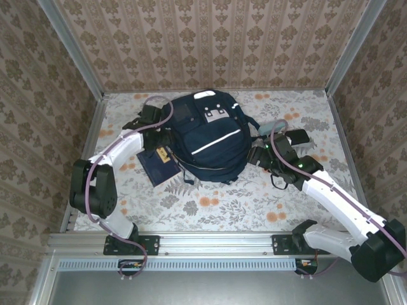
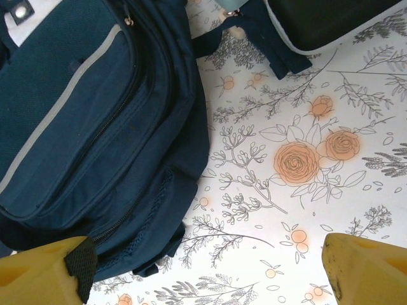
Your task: Pack books, pencil case, and school supplies into a backpack
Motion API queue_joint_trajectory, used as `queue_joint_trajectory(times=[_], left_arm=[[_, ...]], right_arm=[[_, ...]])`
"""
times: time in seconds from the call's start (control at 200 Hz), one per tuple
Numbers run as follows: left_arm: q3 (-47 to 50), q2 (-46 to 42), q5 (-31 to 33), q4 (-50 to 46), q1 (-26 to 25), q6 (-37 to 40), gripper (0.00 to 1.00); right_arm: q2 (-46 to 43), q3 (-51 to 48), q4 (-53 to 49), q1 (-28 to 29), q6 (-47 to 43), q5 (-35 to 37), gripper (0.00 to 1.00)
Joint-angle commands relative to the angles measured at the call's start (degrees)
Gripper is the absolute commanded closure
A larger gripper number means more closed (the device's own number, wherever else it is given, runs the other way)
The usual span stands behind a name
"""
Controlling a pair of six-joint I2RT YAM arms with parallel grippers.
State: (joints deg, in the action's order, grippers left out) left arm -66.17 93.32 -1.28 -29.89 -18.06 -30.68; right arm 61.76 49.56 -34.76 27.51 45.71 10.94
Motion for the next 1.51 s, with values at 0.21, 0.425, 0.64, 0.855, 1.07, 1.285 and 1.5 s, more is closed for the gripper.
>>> queue_joint_trajectory(times=[0.21, 0.425, 0.64, 0.855, 1.07, 1.285, 1.5], left_arm=[[3.75, 4.44, -3.57, 3.23, 3.12, -1.2, 0.75], [3.98, 8.98, -4.4, 2.8, 3.06, -0.88, 0.82], [8.32, 7.56, -4.16, 1.02, 1.88, -1.11, 0.83], [16.78, 1.07, -3.76, -1.48, -2.08, -3.66, 0.82], [28.47, -10.76, -3.64, -0.63, -10.23, -13.69, 0.8], [35.01, -22.41, -6.03, 2.46, -16.03, -21.45, 0.76], [31.31, -32.56, -4.55, -3.91, -14.67, -14.98, 0.51]], right_arm=[[5.52, 3.09, 3.54, 2.08, -0.28, -4.67, 0.07], [5.66, 2.31, 3.65, 2.64, 0.34, -5.31, 0.07], [5.26, 2.12, 3.72, 2.9, 0.25, -5.49, 0.07], [5.83, 2.03, 3.67, 3.76, 0.59, -6.25, 0.07], [6.62, 2.42, 5.06, 6.76, 1.38, -6.35, 0.08], [6.45, 2.44, 4.32, 13.27, 3.28, -4.49, 0.08], [7.33, 1.42, 5.16, 22.11, 5.36, -2.49, 0.08]])
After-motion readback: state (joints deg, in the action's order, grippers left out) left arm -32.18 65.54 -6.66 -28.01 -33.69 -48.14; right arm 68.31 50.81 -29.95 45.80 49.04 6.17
